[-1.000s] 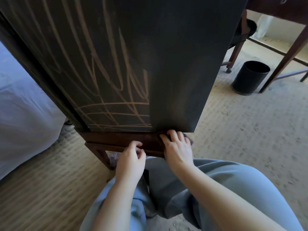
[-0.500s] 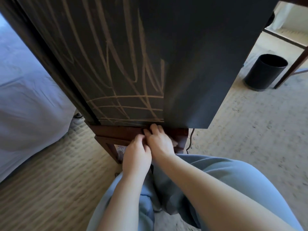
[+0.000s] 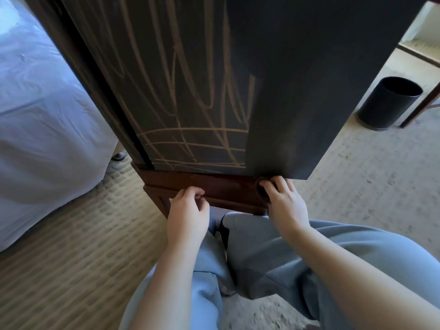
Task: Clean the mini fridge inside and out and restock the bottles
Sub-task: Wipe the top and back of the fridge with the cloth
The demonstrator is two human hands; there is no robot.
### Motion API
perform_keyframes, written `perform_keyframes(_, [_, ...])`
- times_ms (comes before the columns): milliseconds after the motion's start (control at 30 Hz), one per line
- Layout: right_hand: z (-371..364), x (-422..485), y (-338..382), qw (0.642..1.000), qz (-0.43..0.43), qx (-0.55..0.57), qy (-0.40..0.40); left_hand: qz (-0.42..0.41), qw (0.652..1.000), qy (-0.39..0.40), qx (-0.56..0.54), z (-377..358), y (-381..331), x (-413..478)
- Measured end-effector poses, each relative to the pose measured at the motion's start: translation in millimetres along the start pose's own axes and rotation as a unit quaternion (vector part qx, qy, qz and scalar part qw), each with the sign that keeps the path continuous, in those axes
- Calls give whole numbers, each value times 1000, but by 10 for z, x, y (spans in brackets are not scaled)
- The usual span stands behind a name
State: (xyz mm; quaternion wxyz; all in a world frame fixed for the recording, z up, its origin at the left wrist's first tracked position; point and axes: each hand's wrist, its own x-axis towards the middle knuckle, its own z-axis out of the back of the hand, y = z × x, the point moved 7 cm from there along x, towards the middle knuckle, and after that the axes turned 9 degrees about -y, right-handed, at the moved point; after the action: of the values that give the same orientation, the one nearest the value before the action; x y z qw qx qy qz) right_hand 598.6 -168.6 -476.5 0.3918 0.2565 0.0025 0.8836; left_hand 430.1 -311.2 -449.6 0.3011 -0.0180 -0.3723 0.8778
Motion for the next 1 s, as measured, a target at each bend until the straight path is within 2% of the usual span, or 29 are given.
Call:
perform_keyframes(100, [-106, 181, 361, 1000, -7, 10, 9, 0, 1000, 3, 9, 21, 56, 4])
perform_keyframes(267, [-368, 396, 1092, 996, 82, 6, 43, 25, 999, -3, 29, 129, 290, 2])
perform_keyframes(467, [-373, 306, 1007, 987, 161, 23, 16, 78, 997, -16, -22, 211, 330, 82])
perform_keyframes(533, [-327, 187, 705, 989, 144, 30, -11, 77, 996, -11, -36, 177, 279, 85])
perform_keyframes(667, [-70, -51, 44, 992, 42, 25, -117, 67, 997, 7, -40, 109, 226, 52])
perform_keyframes(800, [-92, -45, 117, 989, 23, 5, -145, 70, 997, 8, -37, 144, 267, 67])
perform_keyframes(867, [-243, 71, 436, 990, 60, 25, -124, 75, 997, 2, -36, 170, 306, 82])
perform_keyframes(1000, [-559, 345, 1269, 973, 201, 41, -102, 91, 995, -7, -37, 226, 399, 87])
